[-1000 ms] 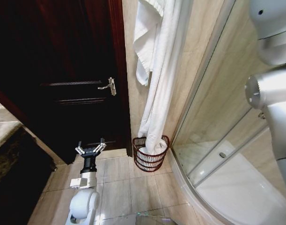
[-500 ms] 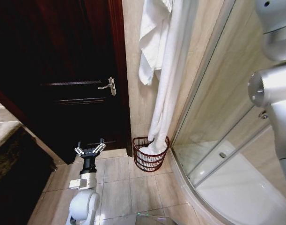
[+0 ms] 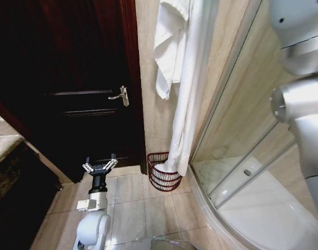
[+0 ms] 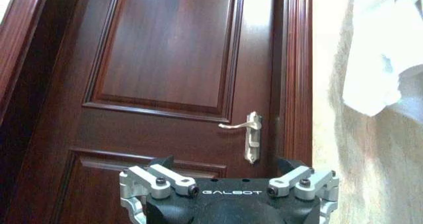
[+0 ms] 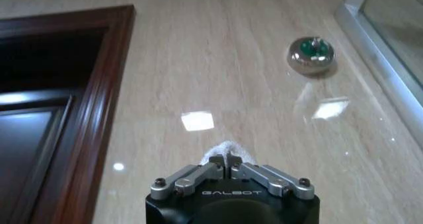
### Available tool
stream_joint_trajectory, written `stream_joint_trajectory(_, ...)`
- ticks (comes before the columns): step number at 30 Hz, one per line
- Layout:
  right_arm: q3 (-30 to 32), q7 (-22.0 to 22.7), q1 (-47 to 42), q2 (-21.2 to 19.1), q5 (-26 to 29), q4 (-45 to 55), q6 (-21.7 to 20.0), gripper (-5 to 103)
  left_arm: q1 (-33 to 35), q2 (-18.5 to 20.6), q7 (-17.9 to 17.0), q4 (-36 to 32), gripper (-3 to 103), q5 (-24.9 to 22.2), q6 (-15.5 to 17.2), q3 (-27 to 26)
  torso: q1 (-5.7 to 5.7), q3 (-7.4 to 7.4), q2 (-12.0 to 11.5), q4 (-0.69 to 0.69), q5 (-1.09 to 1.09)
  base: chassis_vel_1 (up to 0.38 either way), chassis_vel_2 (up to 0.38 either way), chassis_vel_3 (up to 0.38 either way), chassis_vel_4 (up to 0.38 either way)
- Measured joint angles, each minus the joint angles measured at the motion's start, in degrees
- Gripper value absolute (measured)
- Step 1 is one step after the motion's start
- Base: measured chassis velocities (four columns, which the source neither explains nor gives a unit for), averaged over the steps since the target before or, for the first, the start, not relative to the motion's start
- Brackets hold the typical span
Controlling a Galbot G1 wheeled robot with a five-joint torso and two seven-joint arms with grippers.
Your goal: Discard the used towel into the hamper.
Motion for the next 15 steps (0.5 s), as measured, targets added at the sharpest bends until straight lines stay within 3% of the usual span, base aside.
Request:
stream_joint_trajectory(6, 0.0, -0.9, -0.5, -0.1, -0.8, -0.3, 0.6, 2, 0.0, 0.2, 0.0, 0.2, 100, -0.1, 0.0, -0.1, 0.0, 0.0, 0.0, -0.01, 0.01, 0.0, 0.0, 0.0, 0.0)
stream_joint_trajectory(15, 1.4, -2.9, 1.8, 2.7, -3.3, -5.2, 1.0, 2, -0.1, 0.2, 0.0, 0.4, 100, -0.5, 0.0, -0.2, -0.04, -0.04, 0.0, 0.0, -0.02, 0.0, 0.0, 0.0, 0.0)
